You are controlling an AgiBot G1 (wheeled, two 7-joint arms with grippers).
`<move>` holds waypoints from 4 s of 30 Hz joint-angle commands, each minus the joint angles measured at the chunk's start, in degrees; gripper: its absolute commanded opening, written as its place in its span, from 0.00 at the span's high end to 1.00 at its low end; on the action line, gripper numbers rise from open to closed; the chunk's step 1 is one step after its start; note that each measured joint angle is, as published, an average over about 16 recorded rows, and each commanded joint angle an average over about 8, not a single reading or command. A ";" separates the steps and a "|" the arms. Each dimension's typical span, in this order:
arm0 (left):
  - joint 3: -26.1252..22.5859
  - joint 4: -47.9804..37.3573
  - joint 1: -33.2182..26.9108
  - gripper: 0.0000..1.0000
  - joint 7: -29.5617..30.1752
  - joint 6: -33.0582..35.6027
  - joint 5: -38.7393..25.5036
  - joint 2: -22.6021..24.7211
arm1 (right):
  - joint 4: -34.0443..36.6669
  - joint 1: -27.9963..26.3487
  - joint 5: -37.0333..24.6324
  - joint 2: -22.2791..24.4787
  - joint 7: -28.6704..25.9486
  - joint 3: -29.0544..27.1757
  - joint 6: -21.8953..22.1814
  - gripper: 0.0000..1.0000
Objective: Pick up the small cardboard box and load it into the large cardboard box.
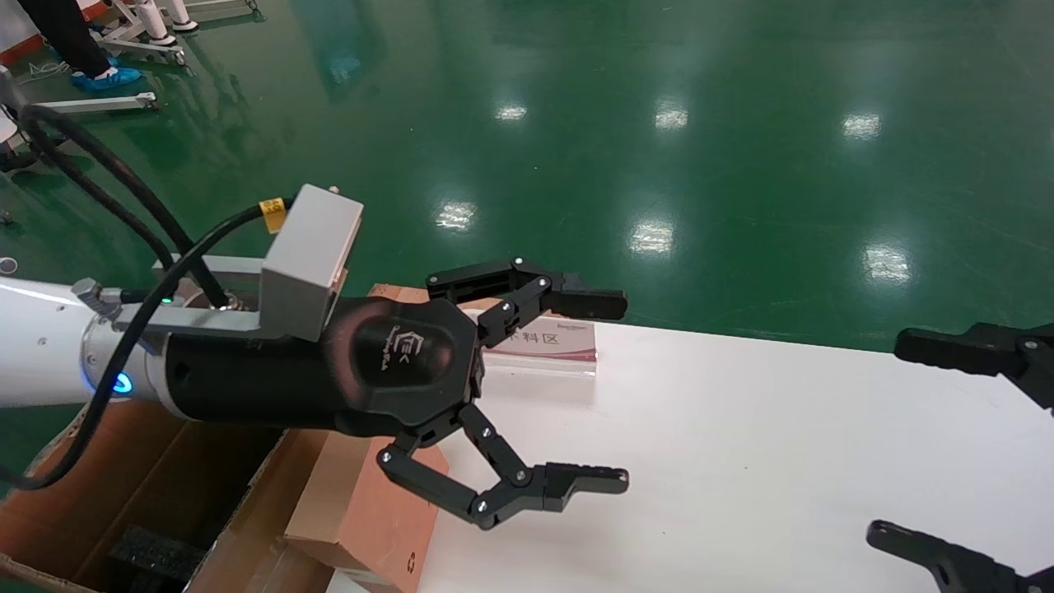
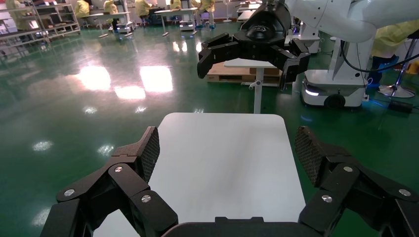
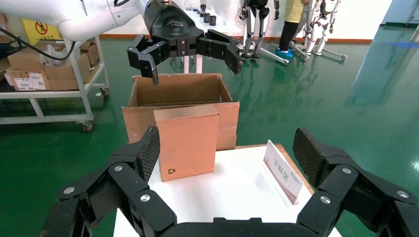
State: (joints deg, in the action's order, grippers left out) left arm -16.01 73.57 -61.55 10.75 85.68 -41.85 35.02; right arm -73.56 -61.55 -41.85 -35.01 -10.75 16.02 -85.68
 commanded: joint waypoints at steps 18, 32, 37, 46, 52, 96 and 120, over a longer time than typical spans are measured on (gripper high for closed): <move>-1.25 0.62 -0.72 0.00 2.13 -1.64 -3.26 -0.77 | 0.03 -0.02 0.01 0.00 0.02 0.02 -0.01 0.00; -13.54 3.76 -17.01 0.00 23.08 -2.46 -32.98 -0.77 | 0.06 -0.05 0.04 0.01 0.05 0.09 0.00 0.00; -18.99 3.94 -25.35 0.00 33.22 1.13 -45.46 2.17 | 0.06 -0.05 0.06 0.02 0.07 0.11 0.01 0.00; -30.03 4.09 -35.59 0.00 49.84 4.26 -58.53 5.94 | 0.06 -0.06 0.08 0.04 0.09 0.15 0.02 0.00; -34.98 4.31 -40.88 0.00 55.14 4.33 -58.72 5.83 | 0.06 -0.07 0.10 0.05 0.10 0.17 0.03 0.00; -84.10 4.28 -69.25 0.00 79.34 3.13 -43.91 7.16 | 0.06 -0.11 0.23 0.12 0.19 0.35 0.11 0.00; -87.20 4.17 -70.20 0.00 80.01 1.18 -38.00 6.83 | 0.07 -0.12 0.29 0.16 0.23 0.43 0.16 0.00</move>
State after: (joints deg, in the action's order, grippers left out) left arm -103.11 77.72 -131.80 90.78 86.91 -80.17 41.88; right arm -73.49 -61.67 -41.56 -34.85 -10.52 16.45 -85.52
